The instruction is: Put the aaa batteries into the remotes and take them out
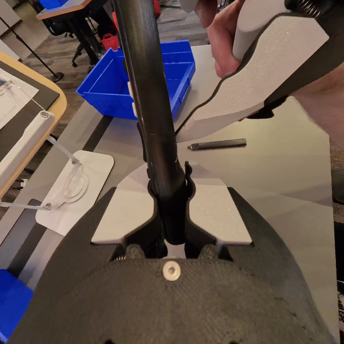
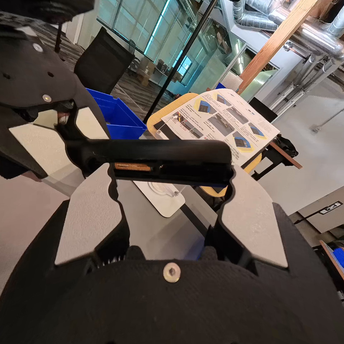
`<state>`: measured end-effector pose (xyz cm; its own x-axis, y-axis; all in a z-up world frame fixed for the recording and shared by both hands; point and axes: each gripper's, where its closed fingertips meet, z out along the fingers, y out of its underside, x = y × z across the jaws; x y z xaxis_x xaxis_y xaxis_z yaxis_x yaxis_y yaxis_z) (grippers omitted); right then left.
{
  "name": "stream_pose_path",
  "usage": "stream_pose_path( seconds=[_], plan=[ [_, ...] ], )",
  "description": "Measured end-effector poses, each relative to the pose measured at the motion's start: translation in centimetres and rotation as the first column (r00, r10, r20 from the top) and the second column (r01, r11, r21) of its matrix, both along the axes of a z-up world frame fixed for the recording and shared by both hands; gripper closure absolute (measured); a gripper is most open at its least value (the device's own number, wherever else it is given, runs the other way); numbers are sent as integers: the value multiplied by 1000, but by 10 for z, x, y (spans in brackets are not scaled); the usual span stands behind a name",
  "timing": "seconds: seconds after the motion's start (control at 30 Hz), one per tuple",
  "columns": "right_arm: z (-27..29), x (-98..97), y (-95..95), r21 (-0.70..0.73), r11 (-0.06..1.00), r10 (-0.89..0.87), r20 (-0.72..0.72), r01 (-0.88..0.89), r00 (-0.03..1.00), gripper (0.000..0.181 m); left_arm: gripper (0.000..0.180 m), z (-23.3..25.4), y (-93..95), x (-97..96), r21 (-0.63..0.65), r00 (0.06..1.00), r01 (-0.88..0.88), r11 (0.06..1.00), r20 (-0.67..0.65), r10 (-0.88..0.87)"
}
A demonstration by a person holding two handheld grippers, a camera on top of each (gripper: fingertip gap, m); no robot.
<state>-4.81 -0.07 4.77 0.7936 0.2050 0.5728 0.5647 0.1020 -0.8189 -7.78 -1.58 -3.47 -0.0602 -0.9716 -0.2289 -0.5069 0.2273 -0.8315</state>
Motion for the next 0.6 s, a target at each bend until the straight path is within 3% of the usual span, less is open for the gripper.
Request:
stream_pose_path(
  seconds=[0.43, 0.6],
  plan=[
    [-6, -4, 8, 2, 1000, -15, -24, 15, 1000, 67, 154, -1, 15, -6, 115, 997, -73, 991, 9, 73],
    [-8, -5, 11, 14, 1000, -11, -41, 11, 999, 68, 155, -5, 18, -7, 91, 997, -78, 993, 11, 77]
  ],
)
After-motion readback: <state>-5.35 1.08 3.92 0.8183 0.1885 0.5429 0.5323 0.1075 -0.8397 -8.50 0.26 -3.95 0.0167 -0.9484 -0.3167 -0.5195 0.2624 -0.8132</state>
